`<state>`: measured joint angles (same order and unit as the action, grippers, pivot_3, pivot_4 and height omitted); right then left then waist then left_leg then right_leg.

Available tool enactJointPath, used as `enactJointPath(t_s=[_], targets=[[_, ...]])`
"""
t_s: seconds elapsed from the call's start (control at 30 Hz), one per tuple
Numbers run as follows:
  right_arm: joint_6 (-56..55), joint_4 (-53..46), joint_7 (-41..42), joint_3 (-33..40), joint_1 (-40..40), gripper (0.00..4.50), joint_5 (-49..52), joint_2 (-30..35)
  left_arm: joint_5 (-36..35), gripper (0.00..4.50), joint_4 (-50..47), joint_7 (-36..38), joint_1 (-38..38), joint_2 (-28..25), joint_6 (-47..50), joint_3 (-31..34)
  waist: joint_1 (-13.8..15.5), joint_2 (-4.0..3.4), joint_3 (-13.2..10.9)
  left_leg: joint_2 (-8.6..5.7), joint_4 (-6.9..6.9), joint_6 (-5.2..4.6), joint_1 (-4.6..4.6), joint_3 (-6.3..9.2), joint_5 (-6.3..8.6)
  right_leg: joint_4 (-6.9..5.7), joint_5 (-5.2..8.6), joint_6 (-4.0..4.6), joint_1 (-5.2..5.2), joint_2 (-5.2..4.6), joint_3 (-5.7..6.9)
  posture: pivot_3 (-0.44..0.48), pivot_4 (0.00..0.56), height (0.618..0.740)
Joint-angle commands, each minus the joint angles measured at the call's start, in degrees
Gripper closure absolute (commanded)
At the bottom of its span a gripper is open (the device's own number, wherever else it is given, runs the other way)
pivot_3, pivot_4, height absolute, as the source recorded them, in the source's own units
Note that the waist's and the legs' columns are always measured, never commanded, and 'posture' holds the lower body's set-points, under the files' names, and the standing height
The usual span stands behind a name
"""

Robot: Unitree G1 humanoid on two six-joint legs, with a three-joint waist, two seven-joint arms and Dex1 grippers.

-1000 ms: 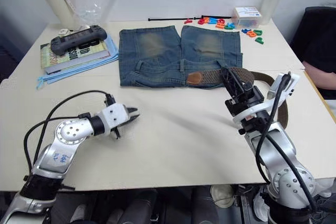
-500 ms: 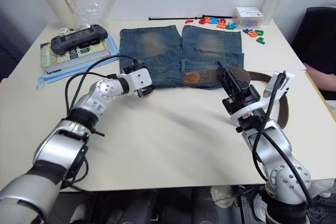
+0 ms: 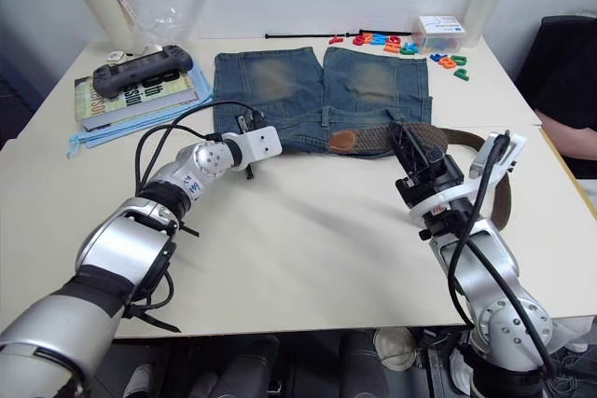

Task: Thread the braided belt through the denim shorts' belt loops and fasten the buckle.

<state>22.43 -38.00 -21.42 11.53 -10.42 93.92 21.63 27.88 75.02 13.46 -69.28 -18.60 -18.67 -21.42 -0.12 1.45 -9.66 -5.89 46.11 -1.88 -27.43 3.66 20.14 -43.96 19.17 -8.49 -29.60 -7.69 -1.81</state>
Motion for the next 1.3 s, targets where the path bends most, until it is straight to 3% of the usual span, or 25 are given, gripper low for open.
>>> enactJointPath(t_s=[0.03, 0.2, 0.33, 0.47, 0.63, 0.87, 1.1, 1.3], targets=[[-1.21, -2.52, 0.13, 0.82, -0.40, 4.50, -0.22, -0.30, 1.01, 4.48, 1.05, 0.09, 0.04, -0.16, -0.18, -0.39, -0.01, 0.00, 0.00, 0.00, 0.00, 0.00, 0.00, 0.00, 0.00, 0.00, 0.00, 0.00, 0.00, 0.00, 0.00, 0.000, 0.150, 0.654], [-1.22, -2.46, 0.22, 0.73, -0.40, 4.50, -0.69, -0.48, 0.24, 4.48, -0.10, 0.51, -0.04, -0.11, -2.06, 0.24, 0.04, 0.01, 0.00, 0.00, 0.00, 0.00, -0.01, 0.00, 0.00, 0.00, 0.00, 0.00, 0.00, -0.01, 0.00, 0.000, 0.150, 0.654], [-1.21, -2.68, 0.25, 0.77, -0.30, 4.50, -1.20, -0.56, -3.65, 4.48, -9.57, 6.47, 3.83, -3.59, -8.98, 2.39, -0.04, 0.00, 0.00, 0.00, -0.01, 0.00, -0.04, 0.00, 0.00, 0.01, 0.00, 0.00, -0.04, -0.04, 0.00, 0.000, 0.150, 0.654], [-1.31, -2.59, 0.57, 1.04, -0.12, 4.50, -1.35, -0.74, -8.11, 4.48, -29.83, 13.18, 14.77, -9.19, -6.67, 5.66, -0.25, 0.00, 0.00, 0.02, 0.00, 0.16, -0.23, 0.01, -0.07, 0.00, 0.00, 0.01, -0.27, -0.18, -0.04, 0.000, 0.150, 0.654], [-1.05, -1.20, 1.27, 0.96, -0.82, 4.50, -1.58, -0.99, -13.62, 4.48, -65.48, 20.83, 35.43, -15.39, 9.52, 11.97, -1.37, -0.04, 0.02, 0.03, 0.01, 0.37, -0.47, 0.05, -0.19, -0.09, -0.01, 0.02, -0.52, -0.13, -0.06, 0.000, 0.150, 0.654], [-0.40, 0.37, 2.23, 2.36, -1.42, 4.50, -0.92, 0.17, -16.91, 4.48, -93.13, 27.15, 57.22, -21.33, 29.63, 20.51, -1.92, -0.15, 0.08, 0.04, 0.06, 0.45, -0.69, 0.06, -0.25, -0.16, 0.01, 0.06, -0.78, -0.10, -0.10, 0.000, 0.150, 0.654], [1.16, 0.15, 1.83, 4.27, 0.07, 4.50, 0.93, 3.51, -18.44, 4.48, -100.23, 30.18, 75.70, -28.75, 27.70, 30.55, -1.57, -0.19, 0.11, 0.17, 0.06, 0.30, -0.63, 0.10, -0.09, -0.33, 0.11, 0.26, -0.87, -0.03, -0.12, 0.000, 0.150, 0.654], [4.15, 1.89, 2.04, 3.38, 0.71, 4.50, 1.76, 6.73, -17.28, 4.48, -94.65, 26.58, 77.77, -28.19, 21.38, 31.20, -1.60, -0.24, 0.17, 0.30, 0.14, 0.30, -0.63, 0.11, 0.02, -0.49, 0.21, 0.45, -0.87, -0.06, -0.13, 0.000, 0.150, 0.654]])
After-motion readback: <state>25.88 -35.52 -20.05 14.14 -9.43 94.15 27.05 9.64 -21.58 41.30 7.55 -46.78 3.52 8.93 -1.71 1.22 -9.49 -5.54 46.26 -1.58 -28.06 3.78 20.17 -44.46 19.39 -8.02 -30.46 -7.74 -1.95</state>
